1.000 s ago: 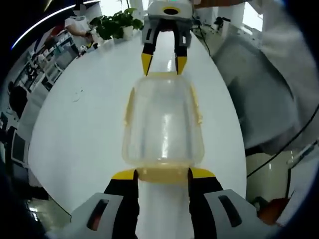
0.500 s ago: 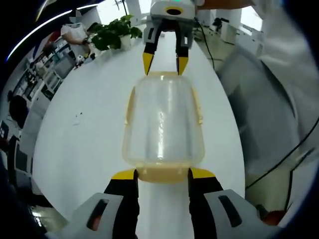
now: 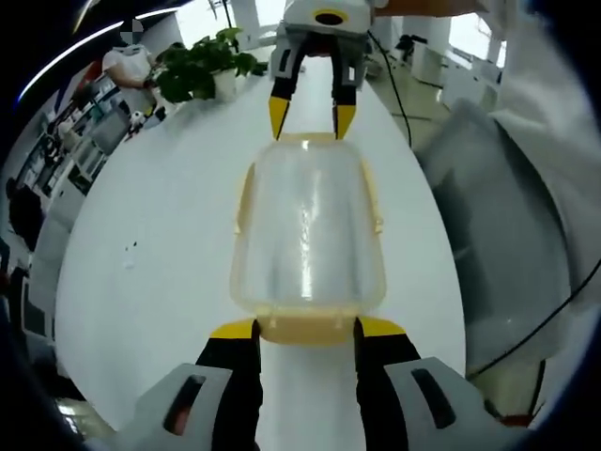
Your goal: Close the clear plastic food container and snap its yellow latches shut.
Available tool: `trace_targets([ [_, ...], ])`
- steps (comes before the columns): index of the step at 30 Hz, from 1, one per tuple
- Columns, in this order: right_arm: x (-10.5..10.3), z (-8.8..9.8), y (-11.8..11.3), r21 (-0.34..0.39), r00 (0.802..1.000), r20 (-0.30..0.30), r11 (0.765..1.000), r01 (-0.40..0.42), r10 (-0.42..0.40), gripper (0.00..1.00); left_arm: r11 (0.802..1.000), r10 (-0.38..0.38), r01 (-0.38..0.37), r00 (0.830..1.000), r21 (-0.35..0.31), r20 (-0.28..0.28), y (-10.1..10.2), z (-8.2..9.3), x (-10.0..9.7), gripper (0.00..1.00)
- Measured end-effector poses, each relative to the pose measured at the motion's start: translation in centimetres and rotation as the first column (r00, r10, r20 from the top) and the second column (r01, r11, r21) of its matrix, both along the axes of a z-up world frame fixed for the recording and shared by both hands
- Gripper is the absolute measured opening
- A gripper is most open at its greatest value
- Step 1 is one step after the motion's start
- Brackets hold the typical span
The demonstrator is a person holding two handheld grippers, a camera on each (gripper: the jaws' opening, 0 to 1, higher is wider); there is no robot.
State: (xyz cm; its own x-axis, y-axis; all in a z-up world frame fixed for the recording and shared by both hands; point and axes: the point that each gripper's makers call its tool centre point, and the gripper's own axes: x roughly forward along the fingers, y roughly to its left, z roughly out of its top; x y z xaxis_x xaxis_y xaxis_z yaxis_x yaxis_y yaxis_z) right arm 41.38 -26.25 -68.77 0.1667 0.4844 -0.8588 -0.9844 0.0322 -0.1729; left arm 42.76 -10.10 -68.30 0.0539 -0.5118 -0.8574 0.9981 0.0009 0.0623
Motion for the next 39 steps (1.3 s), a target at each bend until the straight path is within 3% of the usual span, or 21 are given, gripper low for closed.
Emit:
trace_targets([
  [19,0.1,-3.5,-5.6,-0.025,0.999,-0.042,0.999,0.024,-0.025,0.36,0.999,-0.028,0.029,0.999,0.034,-0.031,-5.8,-3.4,0.4,0.36],
  [33,0.3,-5.4,-6.3,-0.034,0.997,-0.071,0.999,0.022,-0.024,0.36,0.994,-0.042,0.047,0.998,0.103,-0.054,-6.5,-5.8,0.8,0.36],
  [39,0.4,-5.3,-6.6,-0.05,0.999,-0.052,0.999,0.006,-0.009,0.36,0.995,-0.043,0.048,0.997,0.092,-0.059,-6.7,-5.6,0.9,0.36],
])
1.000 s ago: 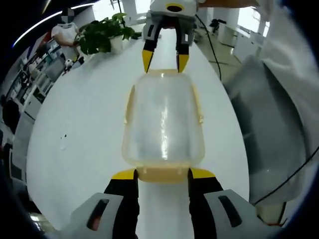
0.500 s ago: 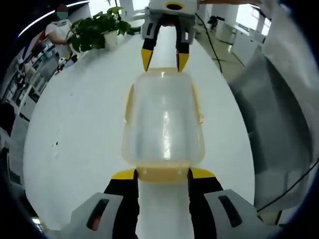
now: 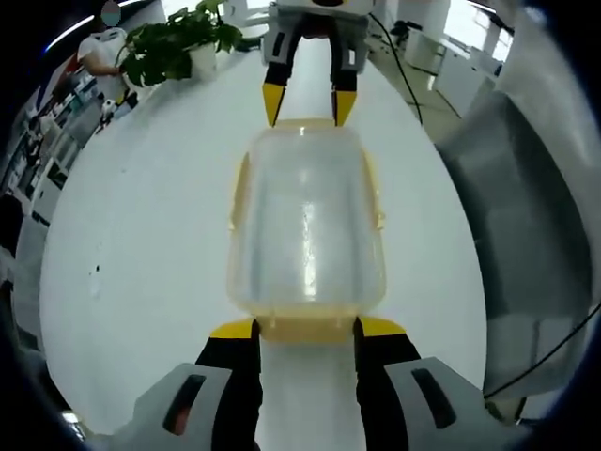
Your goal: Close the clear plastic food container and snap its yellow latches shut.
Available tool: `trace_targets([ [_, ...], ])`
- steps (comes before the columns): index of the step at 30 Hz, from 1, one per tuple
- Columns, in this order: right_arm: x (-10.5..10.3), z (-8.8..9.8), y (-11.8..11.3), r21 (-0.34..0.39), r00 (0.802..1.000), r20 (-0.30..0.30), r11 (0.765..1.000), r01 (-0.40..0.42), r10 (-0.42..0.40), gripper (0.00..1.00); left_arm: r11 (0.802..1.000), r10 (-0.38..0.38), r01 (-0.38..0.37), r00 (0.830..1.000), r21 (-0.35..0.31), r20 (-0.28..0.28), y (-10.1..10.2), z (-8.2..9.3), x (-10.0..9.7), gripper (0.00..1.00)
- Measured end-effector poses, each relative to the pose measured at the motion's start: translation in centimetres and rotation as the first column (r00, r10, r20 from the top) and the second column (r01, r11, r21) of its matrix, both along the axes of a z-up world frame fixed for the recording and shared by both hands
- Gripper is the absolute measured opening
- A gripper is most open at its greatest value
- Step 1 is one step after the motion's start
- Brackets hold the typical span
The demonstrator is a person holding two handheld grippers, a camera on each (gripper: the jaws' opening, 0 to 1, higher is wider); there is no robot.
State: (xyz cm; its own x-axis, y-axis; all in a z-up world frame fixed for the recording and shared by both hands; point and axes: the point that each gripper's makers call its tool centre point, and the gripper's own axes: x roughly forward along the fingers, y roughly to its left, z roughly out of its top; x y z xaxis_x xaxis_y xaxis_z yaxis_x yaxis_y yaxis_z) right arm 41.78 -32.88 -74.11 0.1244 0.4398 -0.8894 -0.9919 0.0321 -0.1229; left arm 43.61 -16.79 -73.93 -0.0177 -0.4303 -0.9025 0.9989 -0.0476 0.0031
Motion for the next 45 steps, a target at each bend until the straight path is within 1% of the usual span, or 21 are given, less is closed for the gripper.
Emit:
trace_targets([
  [3,0.0,-0.1,-0.1,-0.001,1.0,0.003,1.0,0.0,0.0,0.36,1.0,-0.006,0.006,1.0,0.008,0.01,-0.2,-0.2,-0.2,0.37],
  [5,0.1,-0.2,-0.4,-0.017,1.0,0.012,1.0,-0.001,0.001,0.36,1.0,0.008,-0.008,1.0,0.001,0.0,-0.4,-0.2,-0.3,0.37],
  [11,0.0,0.2,-0.7,-0.018,1.0,0.028,1.0,-0.002,0.002,0.36,1.0,0.008,-0.007,1.0,-0.008,0.015,-0.5,0.2,-0.4,0.37],
  [14,0.0,0.2,-0.8,-0.007,1.0,0.02,1.0,0.011,-0.01,0.36,1.0,0.009,-0.009,1.0,-0.01,0.017,-0.6,0.2,-0.4,0.37],
  [18,-0.2,0.1,-1.2,-0.022,1.0,0.03,1.0,0.009,-0.008,0.36,1.0,0.009,-0.009,1.0,-0.014,0.016,-1.1,0.4,-0.6,0.37],
  [23,-0.1,0.7,-1.5,-0.014,0.999,0.052,1.0,0.01,-0.009,0.34,1.0,0.006,-0.006,1.0,-0.019,0.019,-1.5,0.6,-0.8,0.37],
  [26,-0.4,0.5,-1.7,-0.012,0.999,0.034,1.0,0.019,-0.019,0.35,1.0,0.002,-0.002,1.0,-0.019,0.022,-1.8,0.7,-0.9,0.37],
  [31,-0.7,0.4,-2.0,-0.022,0.999,0.034,0.999,0.024,-0.023,0.35,1.0,-0.018,0.018,0.999,-0.002,0.032,-2.1,0.3,-1.4,0.37],
  [34,-1.0,0.1,-2.5,-0.045,0.999,0.022,0.998,0.033,-0.032,0.35,1.0,-0.014,0.014,0.999,-0.011,0.029,-2.4,0.4,-1.7,0.37],
  [37,-1.2,0.1,-2.8,-0.051,0.999,0.007,0.997,0.049,-0.049,0.35,1.0,-0.019,0.02,0.999,-0.014,0.037,-2.5,0.5,-1.8,0.37],
  [39,-1.4,0.4,-3.0,-0.045,0.999,0.0,0.998,0.05,-0.05,0.35,1.0,0.003,-0.002,1.0,-0.027,0.027,-2.4,0.7,-1.7,0.37],
  [40,-1.8,0.6,-3.1,-0.044,0.998,-0.023,0.998,0.049,-0.05,0.35,0.999,0.021,-0.02,1.0,-0.04,0.018,-2.2,0.9,-1.5,0.37],
  [41,-1.9,0.7,-3.2,-0.043,0.998,-0.031,0.998,0.049,-0.051,0.36,0.998,0.037,-0.037,0.999,-0.048,0.013,-2.1,1.0,-1.4,0.37],
  [43,-1.9,1.2,-3.4,-0.046,0.998,-0.024,0.998,0.049,-0.051,0.35,0.996,0.063,-0.062,0.998,-0.065,0.007,-1.9,1.4,-1.3,0.38],
  [45,-1.6,1.7,-3.5,-0.035,0.995,-0.037,0.995,0.09,-0.091,0.35,0.992,0.105,-0.106,0.994,-0.075,-0.007,-1.3,1.7,-1.0,0.41],
])
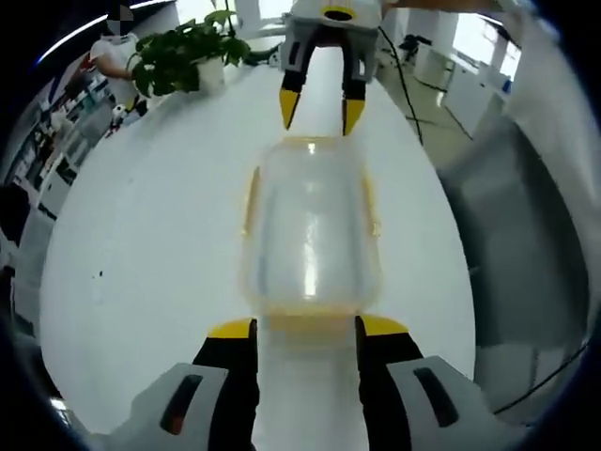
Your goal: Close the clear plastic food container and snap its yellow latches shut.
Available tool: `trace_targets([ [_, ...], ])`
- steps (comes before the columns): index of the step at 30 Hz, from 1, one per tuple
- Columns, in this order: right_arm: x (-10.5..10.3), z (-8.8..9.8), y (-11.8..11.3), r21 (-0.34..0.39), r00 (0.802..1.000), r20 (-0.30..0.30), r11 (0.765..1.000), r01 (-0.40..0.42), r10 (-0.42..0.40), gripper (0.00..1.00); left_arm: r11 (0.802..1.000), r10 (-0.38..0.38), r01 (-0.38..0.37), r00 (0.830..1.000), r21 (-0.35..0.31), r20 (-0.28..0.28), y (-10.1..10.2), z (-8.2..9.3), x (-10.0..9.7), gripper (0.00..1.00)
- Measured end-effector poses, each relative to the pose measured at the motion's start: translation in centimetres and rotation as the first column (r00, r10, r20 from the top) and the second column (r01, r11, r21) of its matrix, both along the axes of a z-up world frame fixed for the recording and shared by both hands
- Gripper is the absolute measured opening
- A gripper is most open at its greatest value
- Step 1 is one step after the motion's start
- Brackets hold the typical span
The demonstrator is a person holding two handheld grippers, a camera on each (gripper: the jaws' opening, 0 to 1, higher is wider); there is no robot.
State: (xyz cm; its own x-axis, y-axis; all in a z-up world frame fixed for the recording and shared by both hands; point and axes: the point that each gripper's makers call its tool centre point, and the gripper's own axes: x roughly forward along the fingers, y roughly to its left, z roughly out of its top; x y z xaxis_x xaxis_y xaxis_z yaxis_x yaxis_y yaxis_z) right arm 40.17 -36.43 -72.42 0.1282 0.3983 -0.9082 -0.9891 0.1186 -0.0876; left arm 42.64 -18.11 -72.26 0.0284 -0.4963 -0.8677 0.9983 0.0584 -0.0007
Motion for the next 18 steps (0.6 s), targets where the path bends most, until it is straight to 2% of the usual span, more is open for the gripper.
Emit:
trace_targets([
  [4,0.9,1.1,0.4,0.077,0.989,-0.035,0.987,0.144,-0.142,0.34,0.994,0.101,-0.103,0.993,-0.038,-0.062,0.6,0.5,0.0,0.45],
  [7,1.4,1.6,0.7,0.108,0.978,-0.046,0.972,0.208,-0.204,0.32,0.985,0.152,-0.158,0.985,-0.07,-0.087,0.6,0.8,0.0,0.47],
  [11,1.6,1.8,1.3,0.138,0.948,-0.083,0.938,0.317,-0.308,0.32,0.971,0.222,-0.233,0.963,-0.061,-0.15,1.1,0.5,-0.6,0.46],
  [12,1.8,1.8,1.3,0.138,0.94,-0.071,0.93,0.34,-0.333,0.31,0.96,0.26,-0.275,0.947,-0.057,-0.189,1.2,0.4,-0.9,0.47],
  [13,1.8,1.9,1.5,0.141,0.936,-0.073,0.925,0.351,-0.344,0.31,0.95,0.289,-0.307,0.937,-0.063,-0.198,1.1,0.3,-0.8,0.47],
  [16,1.6,2.1,2.3,0.171,0.901,-0.119,0.886,0.432,-0.417,0.31,0.917,0.356,-0.389,0.9,-0.093,-0.251,0.7,0.4,-0.8,0.46],
  [17,1.6,2.1,2.5,0.174,0.891,-0.13,0.874,0.453,-0.435,0.31,0.9,0.382,-0.423,0.881,-0.101,-0.28,0.5,0.6,-0.9,0.46],
  [18,1.5,2.1,2.5,0.172,0.87,-0.151,0.854,0.491,-0.47,0.3,0.865,0.434,-0.489,0.84,-0.109,-0.326,0.2,0.7,-0.9,0.46],
])
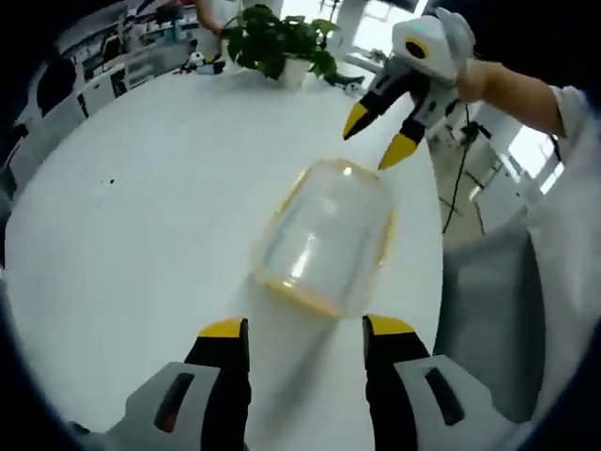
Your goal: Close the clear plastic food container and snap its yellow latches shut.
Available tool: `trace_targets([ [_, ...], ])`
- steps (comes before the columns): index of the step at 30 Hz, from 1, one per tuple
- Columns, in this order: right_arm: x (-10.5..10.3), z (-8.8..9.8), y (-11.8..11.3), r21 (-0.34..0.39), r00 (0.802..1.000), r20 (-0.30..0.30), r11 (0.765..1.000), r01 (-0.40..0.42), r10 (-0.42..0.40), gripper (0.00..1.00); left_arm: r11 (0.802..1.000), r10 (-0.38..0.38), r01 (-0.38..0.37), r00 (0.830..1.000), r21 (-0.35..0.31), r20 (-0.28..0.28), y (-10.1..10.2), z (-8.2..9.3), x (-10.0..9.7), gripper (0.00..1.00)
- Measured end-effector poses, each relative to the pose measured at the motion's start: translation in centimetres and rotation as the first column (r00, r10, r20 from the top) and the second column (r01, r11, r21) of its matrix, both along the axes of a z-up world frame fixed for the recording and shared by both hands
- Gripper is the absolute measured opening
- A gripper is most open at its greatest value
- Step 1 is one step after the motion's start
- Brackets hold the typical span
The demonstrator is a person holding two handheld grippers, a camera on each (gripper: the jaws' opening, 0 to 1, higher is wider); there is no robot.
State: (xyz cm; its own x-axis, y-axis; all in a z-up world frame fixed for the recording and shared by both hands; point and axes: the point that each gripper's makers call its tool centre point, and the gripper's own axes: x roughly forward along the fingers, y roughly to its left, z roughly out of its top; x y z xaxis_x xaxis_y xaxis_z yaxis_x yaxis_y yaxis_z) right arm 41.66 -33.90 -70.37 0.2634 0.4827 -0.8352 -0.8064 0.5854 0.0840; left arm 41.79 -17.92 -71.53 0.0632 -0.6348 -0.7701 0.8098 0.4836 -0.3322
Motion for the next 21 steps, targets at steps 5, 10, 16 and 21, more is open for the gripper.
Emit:
trace_targets([
  [5,0.4,-0.2,0.3,0.056,0.983,-0.045,0.982,0.178,-0.176,0.33,0.976,0.185,-0.198,0.974,-0.095,-0.13,-1.2,0.5,0.1,0.5],
  [10,0.6,-1.7,-0.6,0.005,0.959,-0.078,0.962,0.272,-0.271,0.42,0.919,0.349,-0.375,0.917,-0.121,-0.192,-2.5,0.3,0.3,0.53],
  [16,0.5,-2.8,-0.5,0.012,0.933,-0.138,0.941,0.339,-0.334,0.42,0.903,0.403,-0.424,0.894,-0.076,-0.195,-3.1,-0.8,0.3,0.53],
  [21,0.2,-3.1,0.1,0.002,0.93,-0.156,0.941,0.337,-0.333,0.37,0.894,0.424,-0.443,0.884,-0.067,-0.197,-3.7,-1.2,0.6,0.52],
])
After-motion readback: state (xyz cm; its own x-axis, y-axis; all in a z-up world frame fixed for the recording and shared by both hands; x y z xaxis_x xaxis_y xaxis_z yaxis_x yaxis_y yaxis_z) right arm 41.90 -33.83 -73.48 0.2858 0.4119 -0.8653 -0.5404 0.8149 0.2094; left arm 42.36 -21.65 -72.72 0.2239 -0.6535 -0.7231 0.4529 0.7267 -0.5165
